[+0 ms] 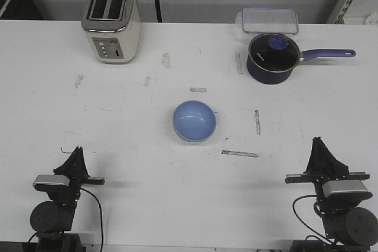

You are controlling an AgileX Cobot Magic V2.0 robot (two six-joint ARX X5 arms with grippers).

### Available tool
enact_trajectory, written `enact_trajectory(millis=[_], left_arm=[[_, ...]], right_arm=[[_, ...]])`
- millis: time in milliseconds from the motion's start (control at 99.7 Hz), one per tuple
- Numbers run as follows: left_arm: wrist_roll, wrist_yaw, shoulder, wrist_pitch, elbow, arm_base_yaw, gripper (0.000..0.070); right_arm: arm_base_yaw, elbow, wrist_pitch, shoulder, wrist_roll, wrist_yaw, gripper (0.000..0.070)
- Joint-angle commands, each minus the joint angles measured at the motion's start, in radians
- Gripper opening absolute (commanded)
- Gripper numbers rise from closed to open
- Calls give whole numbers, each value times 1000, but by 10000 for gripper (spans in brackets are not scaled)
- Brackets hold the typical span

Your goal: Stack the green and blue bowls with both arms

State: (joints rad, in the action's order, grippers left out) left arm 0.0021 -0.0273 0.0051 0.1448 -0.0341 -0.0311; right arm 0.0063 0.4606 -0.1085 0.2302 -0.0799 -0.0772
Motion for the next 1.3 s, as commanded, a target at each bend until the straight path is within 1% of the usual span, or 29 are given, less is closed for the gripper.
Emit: enact_trajectory(millis=[0, 462, 562, 652, 722, 843, 1043, 1124, 1214, 1294], left_arm=[[10, 0, -2, 14, 22, -3, 2], [10, 1, -2, 14, 22, -3, 2], [10, 1, -2, 14, 22, -3, 2], [10, 0, -2, 14, 22, -3, 2], [10, 1, -2, 14, 22, -3, 2], [10, 1, -2, 14, 22, -3, 2], [10, 1, -2, 14, 22, -3, 2], [10, 1, -2, 13, 22, -3, 2], [10, 1, -2, 14, 22, -3, 2], [10, 1, -2, 14, 22, -3, 2]], right_arm=[[1, 3, 7, -1, -9, 0, 6], [1, 3, 7, -1, -9, 0, 6], [0, 3, 2, -2, -7, 54, 7], [0, -13, 8, -36, 30, 58, 7], [1, -27, 5, -60, 35, 51, 7], [-4, -84, 3, -111, 33, 56, 7], [-38, -232, 4, -233, 28, 51, 7], [-56, -275, 5, -229, 28, 48, 7], [-68, -315, 6, -229, 28, 21, 7], [-69, -352, 22, -229, 28, 19, 7]])
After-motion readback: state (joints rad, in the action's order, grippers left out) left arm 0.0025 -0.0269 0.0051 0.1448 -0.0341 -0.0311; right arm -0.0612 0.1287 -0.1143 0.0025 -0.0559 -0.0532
